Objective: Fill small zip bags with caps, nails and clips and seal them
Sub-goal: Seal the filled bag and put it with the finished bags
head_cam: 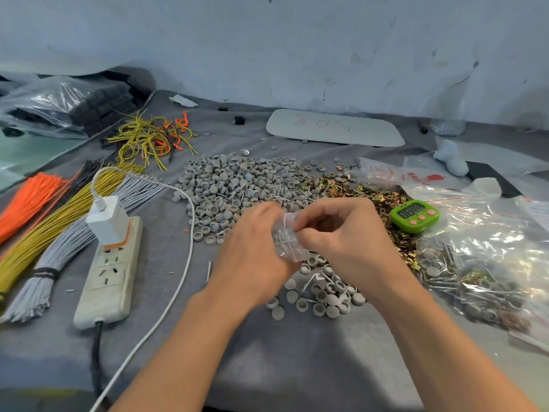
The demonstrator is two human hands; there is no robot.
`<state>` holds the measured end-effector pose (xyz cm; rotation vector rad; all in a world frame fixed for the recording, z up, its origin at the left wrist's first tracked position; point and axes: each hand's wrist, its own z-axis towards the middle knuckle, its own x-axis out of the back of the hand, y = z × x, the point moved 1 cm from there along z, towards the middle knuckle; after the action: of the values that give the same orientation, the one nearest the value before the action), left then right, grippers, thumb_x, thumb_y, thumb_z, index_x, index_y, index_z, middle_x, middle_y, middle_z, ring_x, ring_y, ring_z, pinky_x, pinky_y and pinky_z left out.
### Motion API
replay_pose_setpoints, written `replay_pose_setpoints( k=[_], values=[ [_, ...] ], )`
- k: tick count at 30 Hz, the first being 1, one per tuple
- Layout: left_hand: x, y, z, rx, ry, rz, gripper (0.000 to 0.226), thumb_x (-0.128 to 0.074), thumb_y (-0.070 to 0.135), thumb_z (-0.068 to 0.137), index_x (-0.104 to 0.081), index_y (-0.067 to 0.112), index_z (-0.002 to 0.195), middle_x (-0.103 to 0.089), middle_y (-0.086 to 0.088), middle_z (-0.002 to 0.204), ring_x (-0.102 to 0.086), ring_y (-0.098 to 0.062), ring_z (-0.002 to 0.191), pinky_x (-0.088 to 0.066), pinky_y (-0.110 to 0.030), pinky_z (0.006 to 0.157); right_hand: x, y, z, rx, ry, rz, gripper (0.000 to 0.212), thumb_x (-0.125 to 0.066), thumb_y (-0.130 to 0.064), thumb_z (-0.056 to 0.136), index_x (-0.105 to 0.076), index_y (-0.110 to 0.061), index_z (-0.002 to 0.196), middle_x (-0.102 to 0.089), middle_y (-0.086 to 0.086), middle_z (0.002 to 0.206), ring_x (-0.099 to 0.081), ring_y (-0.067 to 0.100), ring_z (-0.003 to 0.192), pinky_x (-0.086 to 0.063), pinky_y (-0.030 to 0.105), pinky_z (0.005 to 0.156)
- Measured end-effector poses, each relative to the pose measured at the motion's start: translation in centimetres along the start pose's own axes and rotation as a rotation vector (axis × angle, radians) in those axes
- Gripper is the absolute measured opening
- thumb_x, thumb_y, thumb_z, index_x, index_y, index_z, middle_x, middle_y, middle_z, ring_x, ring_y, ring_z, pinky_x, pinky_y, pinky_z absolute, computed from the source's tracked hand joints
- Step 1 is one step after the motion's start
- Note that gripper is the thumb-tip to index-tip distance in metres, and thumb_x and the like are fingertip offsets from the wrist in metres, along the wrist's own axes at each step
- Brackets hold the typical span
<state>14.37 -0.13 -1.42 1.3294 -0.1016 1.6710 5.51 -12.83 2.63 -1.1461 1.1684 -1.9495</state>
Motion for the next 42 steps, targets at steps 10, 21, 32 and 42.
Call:
replay_pose_setpoints(
  k=[10,21,32,42],
  values=[
    [0.3,0.0,-0.1,0.105,0.09,-0.268,0.031,-0.085,0.032,0.075,-0.06,0.037,0.093,-0.06,0.021,0.102,-0.055,0.006,0.097,-0.04,-0.006,0.075,1.5,0.9,0.9,-0.058,0.086,0.017,0.032,-0.075,0.0,0.082,-0.084,-0.03,0.079,-0.078,-0.008,0.075,-0.064,0.002,0.061,-0.05,0.017,0.058],
    [0.8,-0.1,-0.1,0.123,0.137,-0.197,0.028,-0.079,0.03,0.08,-0.061,0.033,0.102,-0.059,0.018,0.107,-0.056,-0.007,0.099,-0.038,-0.018,0.079,0.0,3.5,0.7,-0.24,-0.251,-0.841,0.043,-0.06,0.0,0.083,-0.077,-0.034,0.104,-0.075,0.0,0.108,-0.07,0.024,0.101,-0.06,0.037,0.087],
    [0.2,-0.4,-0.3,0.085,0.112,-0.139,0.025,-0.078,0.038,0.082,-0.057,0.033,0.095,-0.055,0.017,0.099,-0.051,-0.005,0.091,-0.039,-0.019,0.074,-0.7,2.8,0.8,-0.2,-0.249,-0.963,0.019,-0.065,-0.006,0.085,-0.071,-0.023,0.091,-0.07,0.005,0.085,-0.068,0.029,0.08,-0.06,0.037,0.07],
    [-0.1,-0.9,-0.2,0.076,0.064,-0.016,0.028,-0.078,0.032,0.08,-0.053,0.031,0.093,-0.05,0.016,0.099,-0.046,-0.008,0.092,-0.034,-0.022,0.072,0.6,2.7,0.8,-0.119,0.106,-0.561,0.02,-0.065,-0.016,0.095,-0.064,-0.033,0.083,-0.067,-0.016,0.083,-0.06,0.003,0.07,-0.051,0.024,0.067]
  ],
)
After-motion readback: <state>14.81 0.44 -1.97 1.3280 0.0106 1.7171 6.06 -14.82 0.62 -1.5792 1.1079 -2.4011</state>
